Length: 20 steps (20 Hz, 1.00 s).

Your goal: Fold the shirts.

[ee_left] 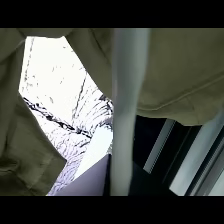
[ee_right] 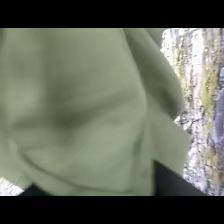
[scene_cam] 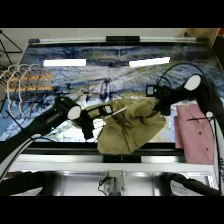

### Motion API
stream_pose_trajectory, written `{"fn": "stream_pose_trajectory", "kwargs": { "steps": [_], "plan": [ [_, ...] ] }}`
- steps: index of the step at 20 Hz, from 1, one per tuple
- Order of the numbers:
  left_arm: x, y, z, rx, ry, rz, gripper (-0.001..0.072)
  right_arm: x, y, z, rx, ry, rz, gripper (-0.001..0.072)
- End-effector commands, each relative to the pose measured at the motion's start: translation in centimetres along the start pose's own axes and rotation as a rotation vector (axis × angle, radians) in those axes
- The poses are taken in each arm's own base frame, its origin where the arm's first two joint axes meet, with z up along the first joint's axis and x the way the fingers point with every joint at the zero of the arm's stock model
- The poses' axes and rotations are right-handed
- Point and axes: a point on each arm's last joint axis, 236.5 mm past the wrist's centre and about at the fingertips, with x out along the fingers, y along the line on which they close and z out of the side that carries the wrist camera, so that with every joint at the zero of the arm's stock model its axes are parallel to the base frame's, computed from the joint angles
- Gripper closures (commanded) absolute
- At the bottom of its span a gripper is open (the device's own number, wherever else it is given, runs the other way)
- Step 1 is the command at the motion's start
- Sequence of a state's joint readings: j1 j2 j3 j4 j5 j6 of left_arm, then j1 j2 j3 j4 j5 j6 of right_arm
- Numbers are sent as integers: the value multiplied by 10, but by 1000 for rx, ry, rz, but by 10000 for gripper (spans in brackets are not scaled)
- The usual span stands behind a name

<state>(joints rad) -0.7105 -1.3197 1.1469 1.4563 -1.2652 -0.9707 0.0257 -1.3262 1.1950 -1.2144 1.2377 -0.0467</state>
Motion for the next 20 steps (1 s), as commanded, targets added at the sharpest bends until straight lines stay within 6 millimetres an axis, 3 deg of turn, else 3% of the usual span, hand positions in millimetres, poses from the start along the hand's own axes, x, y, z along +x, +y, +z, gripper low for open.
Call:
{"fn": "stream_pose_trajectory", "kwargs": {
  "steps": [1,2,3,5,6,8,12,15,17,20],
  "plan": [
    [-2,1,8,-14,-35,6,660,11,4,-4,5,15,37,646],
    [-1,2,7,-17,-32,5,655,10,9,-2,7,7,56,646],
    [-1,4,6,-24,-31,5,601,8,14,-1,6,5,73,646],
    [-3,19,-3,-48,-19,34,258,2,19,1,15,7,83,647],
    [-6,32,-11,-81,-8,64,147,-3,20,1,23,11,77,647],
    [-21,65,-28,-164,7,145,84,-13,20,4,27,11,59,648],
    [-75,130,-52,-315,-68,278,84,-32,22,11,73,7,21,649],
    [-105,165,-84,-476,-111,345,88,-48,19,13,194,4,-32,649],
    [-110,178,-107,-637,-130,348,96,-56,19,15,238,1,-56,649],
    [-96,162,-92,-741,-223,208,113,-65,20,18,272,-5,-73,652]
  ]
}}
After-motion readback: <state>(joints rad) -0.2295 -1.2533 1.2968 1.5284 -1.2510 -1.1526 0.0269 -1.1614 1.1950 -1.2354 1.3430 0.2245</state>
